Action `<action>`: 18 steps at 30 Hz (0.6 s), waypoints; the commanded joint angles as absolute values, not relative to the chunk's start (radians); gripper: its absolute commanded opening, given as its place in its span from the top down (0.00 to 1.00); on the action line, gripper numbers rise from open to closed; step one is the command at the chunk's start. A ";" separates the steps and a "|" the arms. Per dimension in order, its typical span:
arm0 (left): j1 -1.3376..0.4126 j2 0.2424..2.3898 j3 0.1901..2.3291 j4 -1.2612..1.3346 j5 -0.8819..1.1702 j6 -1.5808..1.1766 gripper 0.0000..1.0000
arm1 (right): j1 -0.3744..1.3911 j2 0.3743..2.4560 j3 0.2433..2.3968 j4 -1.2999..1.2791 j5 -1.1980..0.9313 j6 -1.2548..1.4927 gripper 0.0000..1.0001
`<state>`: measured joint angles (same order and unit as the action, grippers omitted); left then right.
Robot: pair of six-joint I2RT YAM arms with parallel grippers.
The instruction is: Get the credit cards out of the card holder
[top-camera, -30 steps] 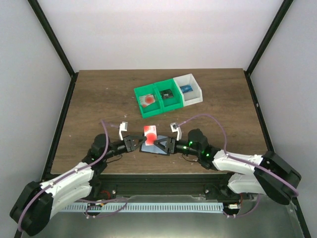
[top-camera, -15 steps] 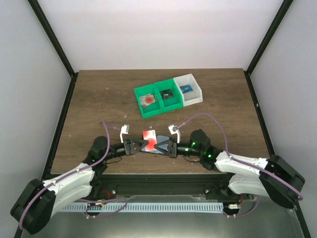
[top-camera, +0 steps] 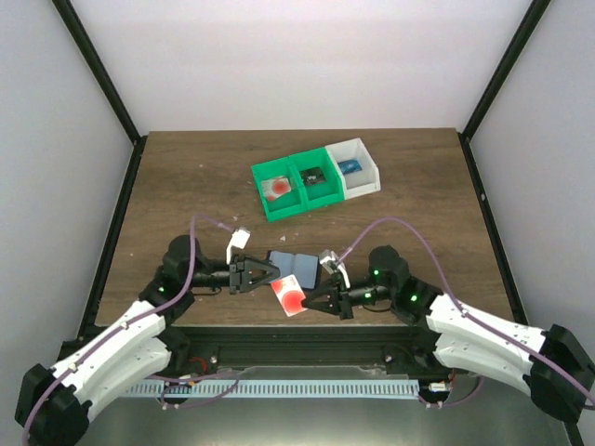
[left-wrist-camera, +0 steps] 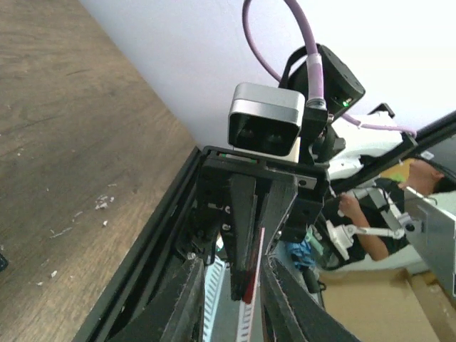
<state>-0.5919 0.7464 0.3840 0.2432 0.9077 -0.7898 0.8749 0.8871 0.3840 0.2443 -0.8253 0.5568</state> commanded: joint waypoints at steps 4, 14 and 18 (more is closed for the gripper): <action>-0.593 0.758 0.446 0.077 1.064 -0.694 0.71 | 0.883 0.831 0.410 0.161 -0.928 0.497 1.00; -0.598 0.755 0.502 -0.055 1.086 -0.628 0.66 | 0.882 0.843 0.469 0.059 -0.931 0.468 1.00; -0.600 0.768 0.509 -0.083 1.089 -0.608 0.65 | 0.882 0.854 0.482 0.047 -0.926 0.463 1.00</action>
<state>-0.5957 0.7635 0.4824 -0.0357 1.0630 -0.6472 0.8749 0.8467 0.4328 0.0814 -0.9104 0.4835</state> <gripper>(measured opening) 0.354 0.016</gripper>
